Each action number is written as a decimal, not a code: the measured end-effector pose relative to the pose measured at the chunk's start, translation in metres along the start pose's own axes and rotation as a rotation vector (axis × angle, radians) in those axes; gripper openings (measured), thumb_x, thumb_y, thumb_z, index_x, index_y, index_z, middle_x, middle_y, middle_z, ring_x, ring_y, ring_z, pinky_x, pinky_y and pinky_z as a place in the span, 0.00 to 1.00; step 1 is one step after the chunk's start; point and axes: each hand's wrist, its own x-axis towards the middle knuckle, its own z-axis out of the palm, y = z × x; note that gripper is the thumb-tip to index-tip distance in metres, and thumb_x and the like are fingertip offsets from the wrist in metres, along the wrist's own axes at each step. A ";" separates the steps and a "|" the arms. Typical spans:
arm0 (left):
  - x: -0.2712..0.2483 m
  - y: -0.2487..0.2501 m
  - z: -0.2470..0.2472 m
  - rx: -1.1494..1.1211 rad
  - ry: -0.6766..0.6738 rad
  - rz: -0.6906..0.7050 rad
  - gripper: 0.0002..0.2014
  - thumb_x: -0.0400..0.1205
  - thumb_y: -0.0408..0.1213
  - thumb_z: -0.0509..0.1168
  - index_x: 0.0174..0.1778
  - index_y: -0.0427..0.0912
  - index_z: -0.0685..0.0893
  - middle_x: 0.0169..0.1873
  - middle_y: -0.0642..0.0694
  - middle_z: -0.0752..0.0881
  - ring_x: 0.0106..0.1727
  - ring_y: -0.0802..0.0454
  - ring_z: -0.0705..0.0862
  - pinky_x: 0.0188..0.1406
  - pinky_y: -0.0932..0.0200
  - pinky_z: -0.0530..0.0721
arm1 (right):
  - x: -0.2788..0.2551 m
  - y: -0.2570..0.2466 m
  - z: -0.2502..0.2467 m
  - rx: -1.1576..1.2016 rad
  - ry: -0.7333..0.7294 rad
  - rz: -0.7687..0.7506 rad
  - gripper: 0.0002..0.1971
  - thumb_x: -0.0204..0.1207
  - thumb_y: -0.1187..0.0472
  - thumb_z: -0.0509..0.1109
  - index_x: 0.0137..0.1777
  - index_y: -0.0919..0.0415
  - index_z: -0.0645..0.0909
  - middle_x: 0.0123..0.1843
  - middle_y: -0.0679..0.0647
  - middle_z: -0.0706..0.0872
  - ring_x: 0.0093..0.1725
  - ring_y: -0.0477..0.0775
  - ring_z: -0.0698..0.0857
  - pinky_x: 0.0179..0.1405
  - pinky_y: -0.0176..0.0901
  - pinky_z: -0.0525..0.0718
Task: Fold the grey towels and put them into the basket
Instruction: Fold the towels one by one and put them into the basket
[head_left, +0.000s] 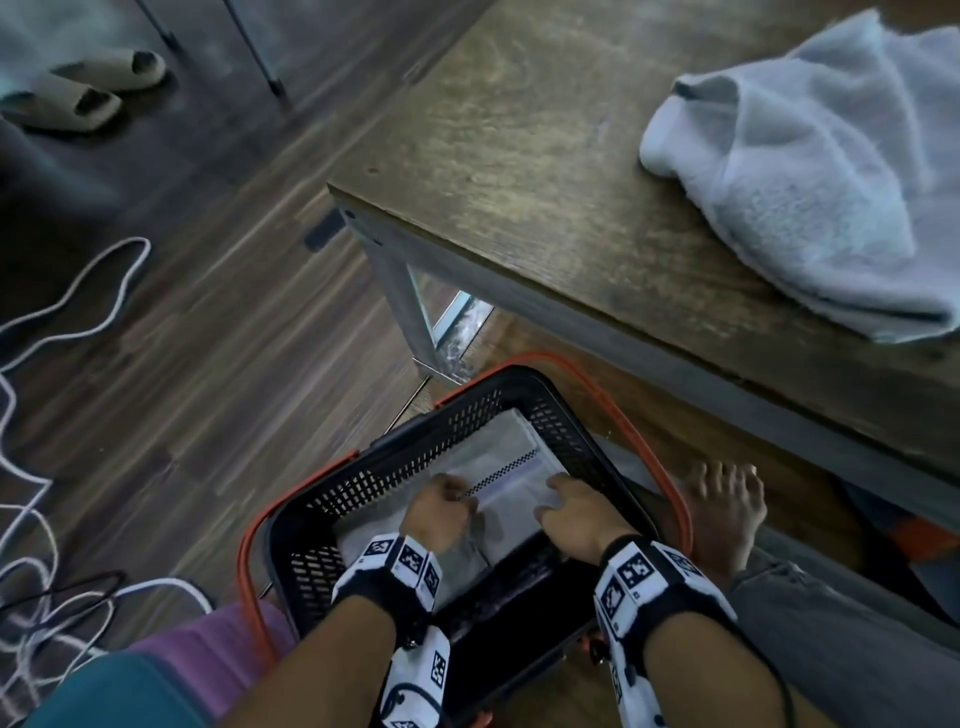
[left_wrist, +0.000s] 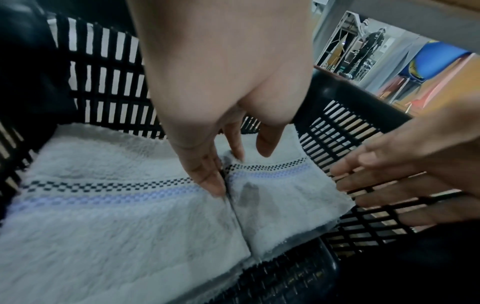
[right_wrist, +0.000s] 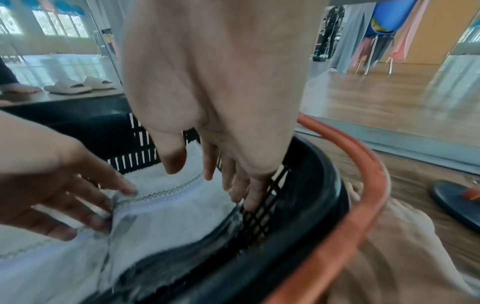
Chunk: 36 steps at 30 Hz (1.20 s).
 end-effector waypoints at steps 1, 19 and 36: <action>-0.003 0.003 0.000 -0.013 0.034 0.013 0.06 0.83 0.33 0.66 0.49 0.49 0.79 0.50 0.42 0.86 0.48 0.41 0.86 0.41 0.54 0.80 | -0.004 -0.005 -0.004 0.012 0.009 -0.009 0.30 0.88 0.54 0.61 0.88 0.57 0.60 0.88 0.58 0.64 0.84 0.62 0.67 0.79 0.48 0.68; -0.165 0.293 -0.057 0.412 0.120 0.911 0.13 0.82 0.37 0.65 0.30 0.47 0.79 0.35 0.44 0.86 0.41 0.46 0.83 0.43 0.52 0.79 | -0.243 -0.106 -0.203 -0.067 0.355 -0.528 0.10 0.89 0.51 0.63 0.59 0.55 0.82 0.49 0.55 0.93 0.37 0.49 0.89 0.35 0.41 0.86; -0.296 0.458 0.170 0.277 -0.434 1.351 0.17 0.84 0.41 0.65 0.69 0.50 0.84 0.63 0.55 0.84 0.55 0.67 0.81 0.49 0.76 0.74 | -0.277 0.143 -0.307 0.441 1.118 -0.556 0.13 0.75 0.53 0.80 0.56 0.48 0.82 0.41 0.38 0.91 0.43 0.45 0.88 0.38 0.36 0.84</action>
